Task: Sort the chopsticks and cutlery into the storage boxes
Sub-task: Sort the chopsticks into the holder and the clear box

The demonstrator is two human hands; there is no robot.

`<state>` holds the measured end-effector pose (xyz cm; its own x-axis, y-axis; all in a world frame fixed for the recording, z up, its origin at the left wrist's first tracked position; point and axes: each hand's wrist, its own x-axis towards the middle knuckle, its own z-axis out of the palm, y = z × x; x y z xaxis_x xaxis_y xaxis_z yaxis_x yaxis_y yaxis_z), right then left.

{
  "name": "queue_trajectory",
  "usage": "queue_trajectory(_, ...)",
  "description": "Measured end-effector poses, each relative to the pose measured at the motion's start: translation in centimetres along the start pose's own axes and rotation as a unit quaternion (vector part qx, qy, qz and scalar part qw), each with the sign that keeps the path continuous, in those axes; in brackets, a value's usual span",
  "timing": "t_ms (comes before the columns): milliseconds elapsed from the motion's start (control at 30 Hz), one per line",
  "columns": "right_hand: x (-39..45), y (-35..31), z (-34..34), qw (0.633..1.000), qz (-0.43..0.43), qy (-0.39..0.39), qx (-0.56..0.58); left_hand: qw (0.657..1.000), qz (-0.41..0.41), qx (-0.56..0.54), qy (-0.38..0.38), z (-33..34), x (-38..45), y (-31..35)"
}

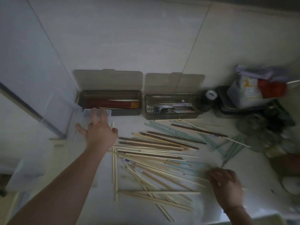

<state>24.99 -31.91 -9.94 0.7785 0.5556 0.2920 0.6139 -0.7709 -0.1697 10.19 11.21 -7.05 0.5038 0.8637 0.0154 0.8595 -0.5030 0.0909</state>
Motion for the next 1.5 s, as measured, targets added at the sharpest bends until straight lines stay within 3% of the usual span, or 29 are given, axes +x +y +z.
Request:
queue_trajectory(267, 0.7, -1.2, -0.5, 0.999, 0.039, -0.019, 0.023, 1.0, 0.0, 0.005, 0.005, 0.0, 0.0, -0.1)
queue_trajectory(433, 4.1, -3.2, -1.2, 0.991, 0.035, 0.003, 0.132, 1.0, -0.004, 0.009, 0.011, 0.1, 0.0, -0.2)
queue_trajectory(567, 8.3, -6.0, -1.5, 0.939, 0.125, -0.024, 0.318, 1.0, -0.005, -0.004, 0.013, 0.0, 0.1, -0.4)
queue_trajectory(667, 11.9, -8.6, -1.0, 0.865, 0.191, -0.005, 0.464, 1.0, -0.004, -0.012, 0.007, -0.2, -0.2, -0.2)
queue_trajectory(733, 14.5, -11.0, -0.5, 0.822, 0.231, 0.012, 0.521, 1.0, -0.002, -0.007, 0.002, -0.4, -0.2, 0.0)
queue_trajectory(800, 17.0, -13.9, 0.2, 0.811, 0.24, 0.008, 0.533, 1.0, -0.004, -0.005, -0.005, -0.4, -0.2, 0.0)
queue_trajectory(1100, 24.9, -25.5, 5.3, 0.828, 0.251, -0.094, 0.493, 1.0, -0.003, -0.019, -0.01, -0.5, -0.4, -0.3)
queue_trajectory(1267, 26.4, -27.6, 6.9, 0.811, 0.273, -0.176, 0.487, 1.0, -0.002, -0.029, -0.008, -0.3, -0.4, -0.3)
queue_trajectory(1400, 27.4, -26.8, 6.3, 0.896, 0.206, -0.125, 0.373, 1.0, 0.0, -0.026, -0.002, -0.4, -0.5, -0.2)
queue_trajectory(1500, 26.4, -23.7, 4.8, 0.901, 0.18, -0.058, 0.39, 1.0, -0.003, -0.03, -0.002, -0.4, -0.5, -0.1)
